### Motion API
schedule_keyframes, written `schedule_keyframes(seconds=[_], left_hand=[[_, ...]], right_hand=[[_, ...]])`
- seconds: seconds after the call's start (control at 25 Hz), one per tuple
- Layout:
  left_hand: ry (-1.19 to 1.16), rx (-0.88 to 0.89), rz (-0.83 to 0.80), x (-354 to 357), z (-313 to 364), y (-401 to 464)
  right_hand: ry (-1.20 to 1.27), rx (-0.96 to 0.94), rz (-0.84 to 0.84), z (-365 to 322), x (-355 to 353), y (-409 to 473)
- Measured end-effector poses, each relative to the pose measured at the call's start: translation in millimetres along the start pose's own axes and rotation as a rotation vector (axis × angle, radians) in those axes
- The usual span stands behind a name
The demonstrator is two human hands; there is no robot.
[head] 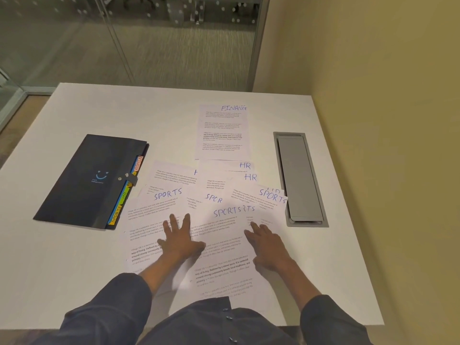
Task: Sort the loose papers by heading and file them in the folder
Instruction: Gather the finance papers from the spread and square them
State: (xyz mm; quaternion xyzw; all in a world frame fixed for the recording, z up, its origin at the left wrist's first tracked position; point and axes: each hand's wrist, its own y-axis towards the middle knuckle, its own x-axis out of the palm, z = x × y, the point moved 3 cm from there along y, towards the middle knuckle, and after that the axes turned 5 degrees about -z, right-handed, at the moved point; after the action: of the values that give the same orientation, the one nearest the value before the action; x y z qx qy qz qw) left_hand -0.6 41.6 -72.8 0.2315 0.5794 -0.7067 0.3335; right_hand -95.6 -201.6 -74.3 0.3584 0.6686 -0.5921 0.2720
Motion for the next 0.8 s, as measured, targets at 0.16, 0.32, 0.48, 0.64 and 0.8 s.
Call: schedule_keyframes(seconds=[0.16, 0.32, 0.48, 0.64, 0.8], left_hand=[[0.125, 0.038, 0.061, -2, 1, 1], [0.100, 0.110, 0.070, -7, 7, 5], [0.026, 0.089, 0.030, -5, 6, 7], [-0.003, 0.073, 0.025, -8, 8, 10], [0.002, 0.060, 0.021, -9, 10, 10]], right_hand=[[-0.060, -0.058, 0.012, -1, -6, -2], [0.091, 0.018, 0.087, 9, -17, 0], [0.250, 0.232, 0.133, 32, -29, 15], [0.234, 0.166, 0.093, 23, -33, 24], [0.046, 0.130, 0.230, 5, -39, 17]])
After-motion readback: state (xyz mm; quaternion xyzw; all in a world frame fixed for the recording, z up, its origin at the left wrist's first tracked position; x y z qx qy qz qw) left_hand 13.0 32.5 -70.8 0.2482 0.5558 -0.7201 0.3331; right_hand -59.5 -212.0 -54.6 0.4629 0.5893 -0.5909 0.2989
